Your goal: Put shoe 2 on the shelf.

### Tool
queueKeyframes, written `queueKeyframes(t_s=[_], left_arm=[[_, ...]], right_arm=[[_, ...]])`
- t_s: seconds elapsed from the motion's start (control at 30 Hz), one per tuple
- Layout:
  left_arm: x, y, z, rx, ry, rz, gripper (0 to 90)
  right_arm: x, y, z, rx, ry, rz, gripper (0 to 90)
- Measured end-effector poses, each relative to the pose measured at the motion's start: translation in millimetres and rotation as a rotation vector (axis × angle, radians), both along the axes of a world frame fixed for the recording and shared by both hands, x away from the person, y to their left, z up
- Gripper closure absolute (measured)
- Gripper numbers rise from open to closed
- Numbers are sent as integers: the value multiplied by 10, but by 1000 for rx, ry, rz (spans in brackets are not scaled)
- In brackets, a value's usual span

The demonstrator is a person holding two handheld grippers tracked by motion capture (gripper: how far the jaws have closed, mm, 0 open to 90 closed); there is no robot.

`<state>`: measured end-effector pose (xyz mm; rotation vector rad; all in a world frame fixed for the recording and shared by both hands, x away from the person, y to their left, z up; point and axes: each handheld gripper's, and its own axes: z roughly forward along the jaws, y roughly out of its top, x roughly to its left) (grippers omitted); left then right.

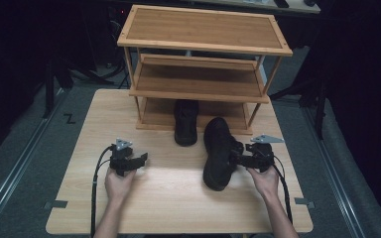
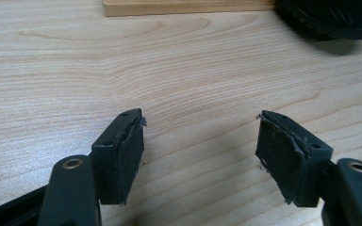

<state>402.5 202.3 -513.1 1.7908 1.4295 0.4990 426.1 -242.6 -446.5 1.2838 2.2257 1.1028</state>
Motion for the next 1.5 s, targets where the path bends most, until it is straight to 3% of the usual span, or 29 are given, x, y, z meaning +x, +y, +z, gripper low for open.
queueKeyframes(t_s=[0.03, 0.13, 0.17, 0.23, 0.5, 0.57, 0.7, 0.87, 1.13, 1.5], left_arm=[[0, 0, 0, 0, 0, 1, 329], [0, 3, 0, -4, 1, 0, 329], [0, 4, 0, -5, 1, 0, 328], [0, 6, 0, -7, 1, 0, 328], [0, -1, 0, -2, 1, 2, 328], [0, -3, 0, -2, 0, 2, 327], [-2, -15, 0, 5, 0, 3, 324], [-9, -28, 1, 11, 0, 5, 318], [-10, -31, 1, 6, 1, 9, 317], [-7, -30, 1, 1, 1, 9, 317]], right_arm=[[25, 44, -3, 24, 14, 16, 304], [71, 248, 4, -24, 21, 36, 331], [75, 326, 1, -62, 17, 36, 345], [80, 380, 2, -94, 8, 27, 348], [72, 411, 5, -92, 23, 17, 400], [78, 446, -28, -99, 25, 27, 443], [103, 494, -82, -76, 49, 70, 617], [80, 551, -108, -128, 28, 33, 732], [95, 537, -95, -107, 37, -11, 859], [107, 507, -37, -78, 29, -53, 880]])
